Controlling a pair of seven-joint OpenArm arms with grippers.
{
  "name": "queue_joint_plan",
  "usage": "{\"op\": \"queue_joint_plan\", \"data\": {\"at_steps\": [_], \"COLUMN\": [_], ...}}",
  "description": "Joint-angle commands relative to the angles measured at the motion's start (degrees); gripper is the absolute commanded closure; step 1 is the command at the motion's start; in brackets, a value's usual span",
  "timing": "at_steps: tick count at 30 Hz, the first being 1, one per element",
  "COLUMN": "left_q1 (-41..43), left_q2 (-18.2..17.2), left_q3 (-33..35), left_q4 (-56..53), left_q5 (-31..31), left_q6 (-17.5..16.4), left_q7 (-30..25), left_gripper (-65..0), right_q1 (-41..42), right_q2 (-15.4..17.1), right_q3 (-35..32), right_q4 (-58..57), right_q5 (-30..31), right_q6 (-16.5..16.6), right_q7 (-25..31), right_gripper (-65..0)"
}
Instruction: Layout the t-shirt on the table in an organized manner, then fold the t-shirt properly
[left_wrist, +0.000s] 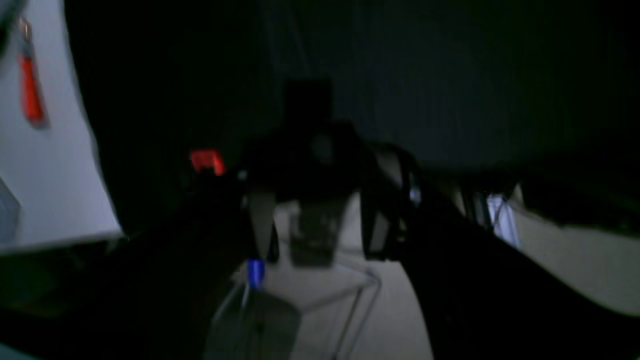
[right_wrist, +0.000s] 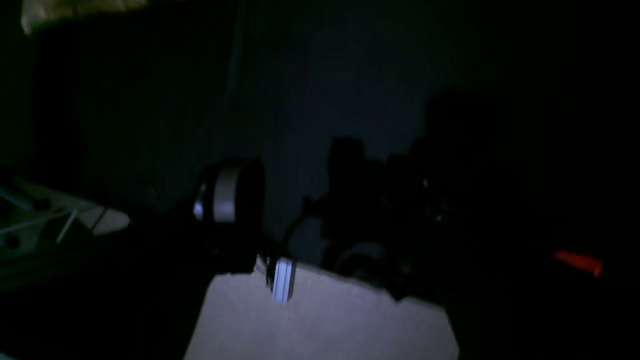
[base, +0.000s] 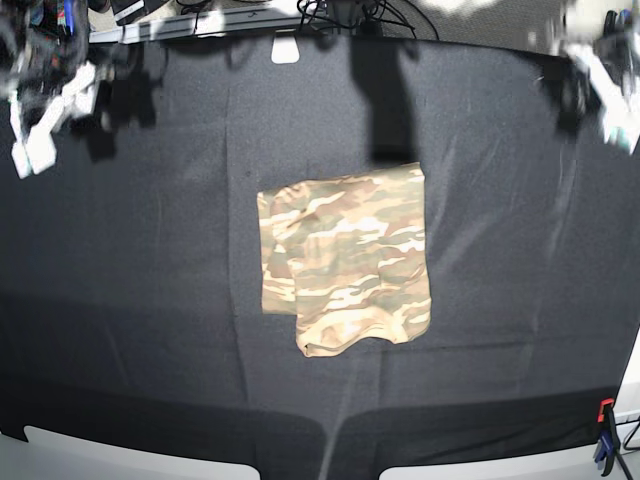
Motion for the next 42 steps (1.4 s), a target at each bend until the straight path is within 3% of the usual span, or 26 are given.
{"op": "queue_joint_plan", "data": {"at_steps": [1,4,11,17,20,25,27,30,32,35,38,42], "left_q1": [2.3,7.3,14.3,14.8,14.7,14.7,15.0,15.0,15.0,14.7,12.6,5.5], "left_q2": [0.3,2.5,7.0,7.5,8.8,11.6,13.6,16.0,16.7,16.7,16.7,16.7], "left_q3": [-0.4,-0.4,-0.4,-0.4,-0.4,-0.4,-0.3,-0.3,-0.3,-0.3,-0.3,-0.3], "left_q4": [0.9,0.8,-4.9,-10.7,-10.6,-10.6,-10.6,-10.9,-12.0,-16.8,-24.9,-38.3], "left_q5": [0.3,0.8,0.8,1.3,6.5,6.8,6.8,4.9,1.3,-2.4,-2.2,-2.2], "left_q6": [-0.1,-0.7,-6.8,-5.6,-5.4,-5.4,-8.3,-16.4,-19.4,-22.0,-22.4,-22.4], "left_q7": [-0.9,-0.9,-0.9,-0.5,0.7,1.9,1.6,-0.4,-1.6,-4.8,-6.8,-7.2], "left_gripper": [-24.9,-24.9,-24.9,-25.0,-25.0,-25.0,-25.0,-25.0,-25.0,-25.0,-25.0,-25.0], "right_q1": [-1.4,-4.9,-10.4,-10.9,-10.9,-10.9,-11.6,-15.5,-18.6,-22.4,-23.8,-23.6], "right_q2": [0.9,0.9,0.9,0.9,0.9,0.6,0.4,0.4,0.5,0.5,0.7,1.8], "right_q3": [0.4,0.4,0.4,0.4,0.4,0.3,0.3,0.3,0.3,0.0,-2.5,-11.0], "right_q4": [0.9,0.9,0.9,0.9,0.9,0.9,0.9,0.9,0.8,0.6,-1.2,-7.0], "right_q5": [0.9,0.9,0.2,0.3,1.1,2.4,2.4,2.1,1.9,-3.1,-9.9,-18.6], "right_q6": [0.3,0.3,0.3,0.3,0.3,0.3,0.3,0.3,0.3,0.3,0.3,0.3], "right_q7": [0.8,0.9,0.6,0.2,0.0,-5.2,-6.7,-3.2,-2.1,2.4,8.1,9.1], "right_gripper": [-37.1,-37.1,-37.1,-37.1,-37.1,-37.1,-37.1,-37.1,-37.1,-37.1,-37.1,-37.1]}}
